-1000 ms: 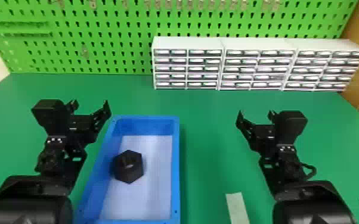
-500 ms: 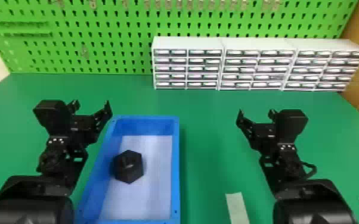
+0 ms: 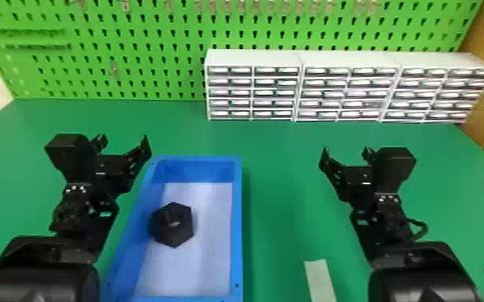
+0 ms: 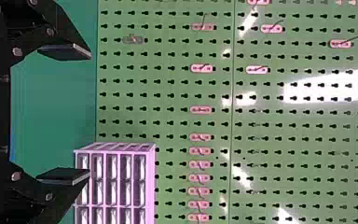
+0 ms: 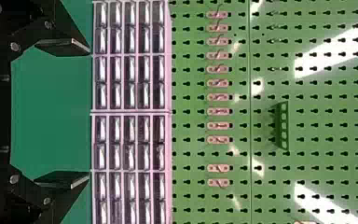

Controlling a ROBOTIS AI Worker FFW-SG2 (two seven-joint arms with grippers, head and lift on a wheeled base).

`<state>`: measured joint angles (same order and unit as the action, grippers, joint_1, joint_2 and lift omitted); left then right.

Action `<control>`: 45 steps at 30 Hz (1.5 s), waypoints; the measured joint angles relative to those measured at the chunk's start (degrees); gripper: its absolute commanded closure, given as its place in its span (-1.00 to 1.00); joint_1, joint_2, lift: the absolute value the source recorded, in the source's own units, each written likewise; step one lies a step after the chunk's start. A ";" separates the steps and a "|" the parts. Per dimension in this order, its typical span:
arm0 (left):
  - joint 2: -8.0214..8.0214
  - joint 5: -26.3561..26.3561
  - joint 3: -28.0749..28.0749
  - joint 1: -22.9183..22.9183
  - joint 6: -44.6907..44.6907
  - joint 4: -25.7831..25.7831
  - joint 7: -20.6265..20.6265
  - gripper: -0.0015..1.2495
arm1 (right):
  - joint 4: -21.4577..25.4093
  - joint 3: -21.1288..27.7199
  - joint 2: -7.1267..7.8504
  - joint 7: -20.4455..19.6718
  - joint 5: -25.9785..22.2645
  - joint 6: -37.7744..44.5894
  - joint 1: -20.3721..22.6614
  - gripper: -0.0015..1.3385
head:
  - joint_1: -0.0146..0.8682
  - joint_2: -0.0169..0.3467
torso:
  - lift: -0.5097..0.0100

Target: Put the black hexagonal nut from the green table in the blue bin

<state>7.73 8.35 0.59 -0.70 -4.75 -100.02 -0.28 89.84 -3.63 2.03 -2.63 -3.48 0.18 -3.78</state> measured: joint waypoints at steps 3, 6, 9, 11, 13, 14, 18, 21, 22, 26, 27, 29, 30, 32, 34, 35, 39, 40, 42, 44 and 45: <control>0.00 0.00 -0.01 -0.02 0.00 0.00 0.02 -0.41 | 0.02 -0.04 0.03 0.00 -0.02 0.00 0.05 -0.50 | 0.59 -0.62 | 0.59; -0.01 0.00 -0.01 -0.13 0.00 0.00 0.10 -0.41 | 0.02 -0.13 0.06 0.00 -0.03 0.00 0.13 -0.50 | 0.59 -0.62 | 0.59; -0.01 0.00 -0.01 -0.13 0.00 0.00 0.11 -0.41 | 0.02 -0.23 0.03 0.00 -0.03 0.05 0.12 -0.50 | 0.59 -0.62 | 0.59; -0.01 0.00 -0.06 0.01 0.00 0.00 0.11 -0.41 | 0.05 -0.27 0.01 0.00 -0.03 0.08 0.11 -0.50 | 0.59 -0.62 | 0.59; 0.00 0.00 -0.14 0.11 0.00 0.00 0.11 -0.41 | 0.07 -0.30 0.01 0.00 -0.03 0.09 0.10 -0.50 | 0.59 -0.62 | 0.59; 0.00 0.00 -0.19 0.13 0.00 0.00 0.11 -0.41 | 0.07 -0.31 0.03 0.00 -0.03 0.09 0.11 -0.50 | 0.59 -0.62 | 0.59; 0.00 0.00 -0.22 0.09 0.00 0.00 0.10 -0.41 | 0.07 -0.31 0.05 0.00 -0.03 0.11 0.14 -0.50 | 0.59 -0.62 | 0.59; 0.00 0.00 -0.16 0.01 0.00 0.00 0.10 -0.41 | 0.07 -0.31 0.00 0.00 -0.03 0.21 0.17 -0.50 | 0.59 -0.62 | 0.59; 0.00 0.00 -0.15 0.00 0.00 0.00 0.10 -0.41 | 0.07 -0.31 -0.01 0.00 -0.03 0.25 0.18 -0.50 | 0.59 -0.62 | 0.59; 0.00 -0.01 -0.14 0.00 0.00 0.00 0.10 -0.41 | 0.07 -0.44 -0.03 0.00 -0.03 0.46 0.13 -0.50 | 0.59 -0.62 | 0.59; 0.00 -0.02 -0.14 -0.01 0.00 0.00 0.10 -0.41 | 0.07 -0.47 -0.05 0.00 -0.03 0.51 0.07 -0.50 | 0.59 -0.62 | 0.59; 0.00 -0.09 -0.17 -0.02 0.00 0.00 0.10 -0.41 | 0.07 -0.55 -0.08 0.00 -0.03 0.60 -0.16 -0.50 | 0.59 -0.62 | 0.59; 0.00 -0.13 -0.19 -0.02 0.00 0.00 0.10 -0.41 | 0.07 -0.58 -0.09 0.00 -0.03 0.63 -0.27 -0.50 | 0.59 -0.62 | 0.59; 0.00 -0.18 -0.22 -0.01 0.00 0.00 0.10 -0.41 | 0.07 -0.67 -0.10 0.00 -0.03 0.64 -0.43 -0.50 | 0.59 -0.62 | 0.59; 0.00 -0.21 -0.27 0.00 0.01 0.00 0.10 -0.41 | 0.07 -0.71 -0.08 0.00 -0.03 0.64 -0.49 -0.50 | 0.59 -0.62 | 0.59; 0.00 -0.22 -0.29 0.03 0.01 0.00 0.10 -0.41 | 0.07 -0.72 -0.06 0.00 -0.03 0.64 -0.50 -0.50 | 0.59 -0.62 | 0.59; 0.00 -0.21 -0.31 0.05 0.01 0.00 0.11 -0.41 | 0.07 -0.62 -0.06 0.00 -0.07 0.69 -0.36 -0.50 | 0.59 -0.62 | 0.59; 0.00 -0.20 -0.29 0.05 0.01 0.00 0.11 -0.41 | 0.07 -0.59 -0.07 0.00 -0.08 0.73 -0.31 -0.50 | 0.59 -0.62 | 0.59; 0.00 -0.15 -0.26 0.02 0.01 0.00 0.11 -0.41 | 0.07 -0.54 -0.09 0.00 -0.11 0.85 -0.23 -0.50 | 0.59 -0.62 | 0.59; 0.00 -0.11 -0.25 -0.02 0.01 0.00 0.12 -0.41 | 0.07 -0.55 -0.10 0.00 -0.12 0.96 -0.23 -0.50 | 0.59 -0.62 | 0.59; 0.00 -0.10 -0.24 -0.02 0.00 0.00 0.13 -0.41 | 0.07 -0.56 -0.10 0.00 -0.12 1.01 -0.23 -0.50 | 0.59 -0.62 | 0.59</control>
<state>7.73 8.25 0.35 -0.72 -4.75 -100.02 -0.15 89.91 -4.19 1.93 -2.63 -3.60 1.18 -4.01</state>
